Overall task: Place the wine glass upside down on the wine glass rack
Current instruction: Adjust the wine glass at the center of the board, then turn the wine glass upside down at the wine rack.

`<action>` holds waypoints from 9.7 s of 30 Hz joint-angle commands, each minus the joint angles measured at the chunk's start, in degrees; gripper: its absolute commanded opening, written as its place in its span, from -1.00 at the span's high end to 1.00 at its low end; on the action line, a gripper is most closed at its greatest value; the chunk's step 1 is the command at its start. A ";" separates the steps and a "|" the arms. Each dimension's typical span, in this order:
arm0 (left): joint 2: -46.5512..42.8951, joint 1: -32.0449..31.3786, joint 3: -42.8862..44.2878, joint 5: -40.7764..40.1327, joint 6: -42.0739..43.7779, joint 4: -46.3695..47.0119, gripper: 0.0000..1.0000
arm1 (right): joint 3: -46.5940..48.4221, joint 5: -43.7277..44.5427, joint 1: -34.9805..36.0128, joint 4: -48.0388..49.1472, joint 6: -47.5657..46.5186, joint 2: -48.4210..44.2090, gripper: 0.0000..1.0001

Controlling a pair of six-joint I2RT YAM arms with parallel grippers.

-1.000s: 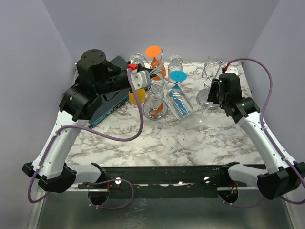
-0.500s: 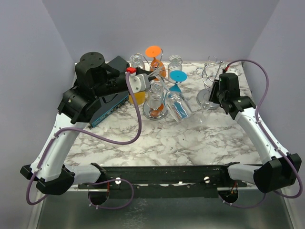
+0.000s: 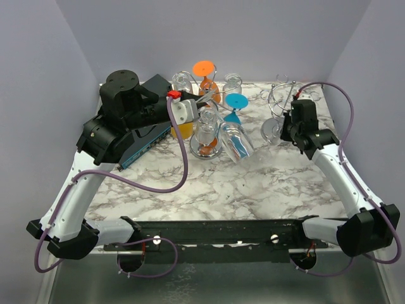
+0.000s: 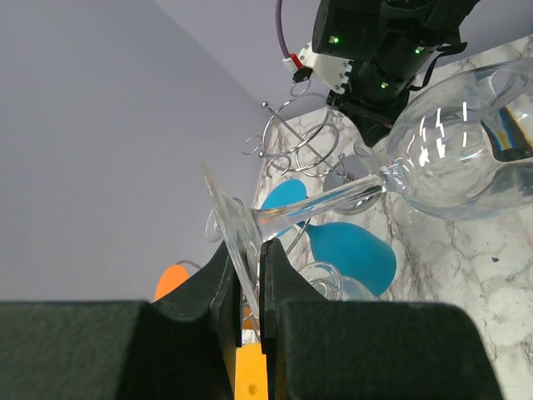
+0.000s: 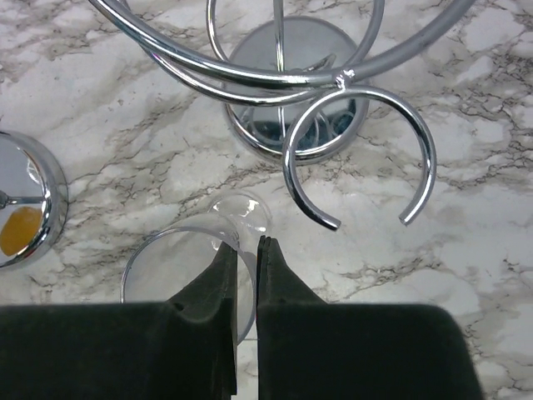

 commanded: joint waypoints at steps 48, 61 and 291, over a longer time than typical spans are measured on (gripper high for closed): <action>2.68 -8.63 -6.61 8.62 39.26 8.83 1.00 | 17.98 -42.81 -10.18 -4.27 -3.65 -16.14 -0.99; 6.43 -14.28 -8.52 6.18 51.31 11.30 1.00 | -2.66 -77.97 -10.22 11.15 -4.01 -28.19 -0.99; 4.68 1.46 8.80 -32.03 -16.98 -16.74 -0.98 | -20.08 -43.25 -34.71 72.40 -15.91 22.72 -1.00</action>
